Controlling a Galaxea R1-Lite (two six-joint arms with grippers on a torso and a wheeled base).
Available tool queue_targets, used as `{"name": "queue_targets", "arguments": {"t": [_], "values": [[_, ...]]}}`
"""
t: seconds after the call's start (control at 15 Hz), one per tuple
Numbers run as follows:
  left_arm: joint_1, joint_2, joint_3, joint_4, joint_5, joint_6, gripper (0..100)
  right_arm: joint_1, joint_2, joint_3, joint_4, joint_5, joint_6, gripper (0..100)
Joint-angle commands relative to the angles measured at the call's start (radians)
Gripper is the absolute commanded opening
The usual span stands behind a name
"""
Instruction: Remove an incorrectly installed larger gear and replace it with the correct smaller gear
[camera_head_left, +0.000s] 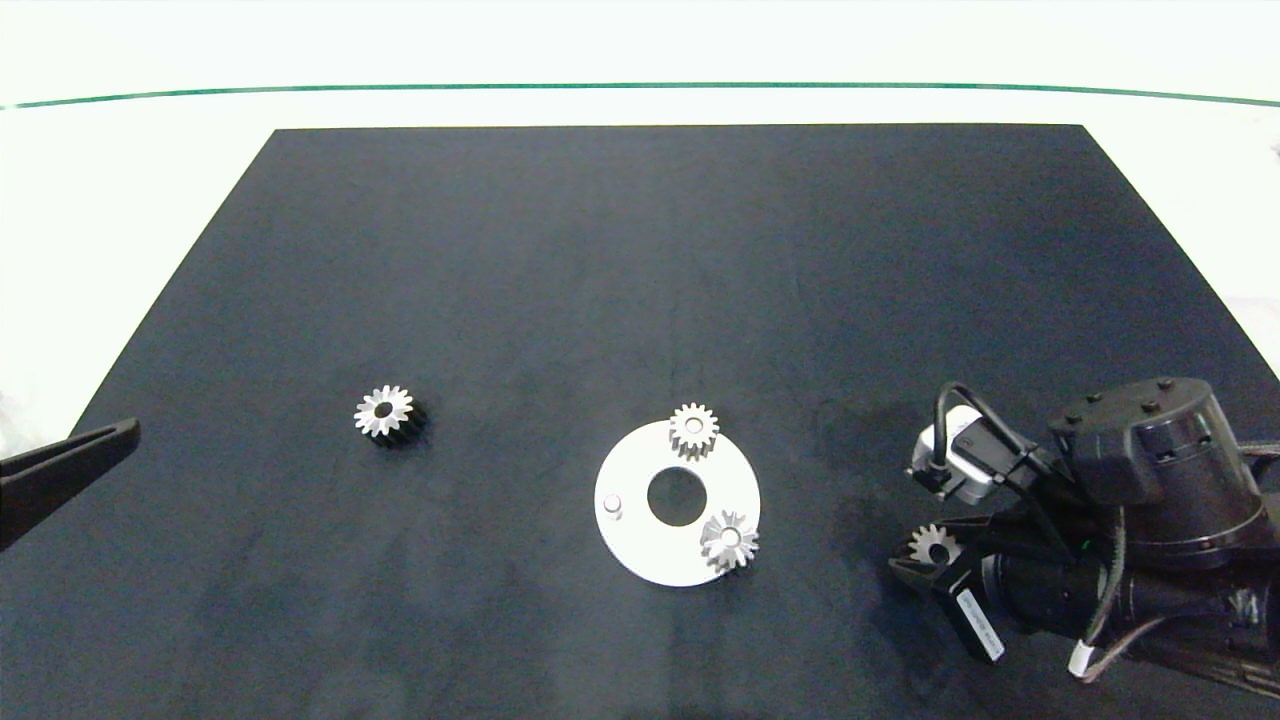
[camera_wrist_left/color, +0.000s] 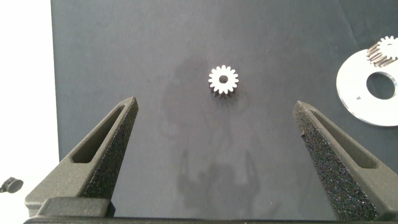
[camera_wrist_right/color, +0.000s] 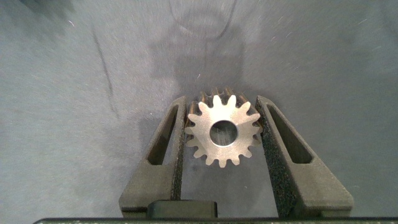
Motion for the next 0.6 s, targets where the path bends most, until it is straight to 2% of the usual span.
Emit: {"name": "queue_targets", "arguments": {"t": [0.07, 0.27, 0.6], "values": [[0.000, -0.010, 0.000, 0.016, 0.000, 0.001, 100, 0.021, -0.045, -0.099, 0.057, -0.001, -0.001, 25], [0.000, -0.024, 0.003, 0.028, 0.000, 0.001, 100, 0.070, -0.025, -0.234, 0.146, -0.001, 0.006, 25], [-0.002, -0.046, 0.009, 0.031, 0.000, 0.003, 100, 0.137, 0.083, -0.370, 0.166, -0.001, 0.008, 25]]}}
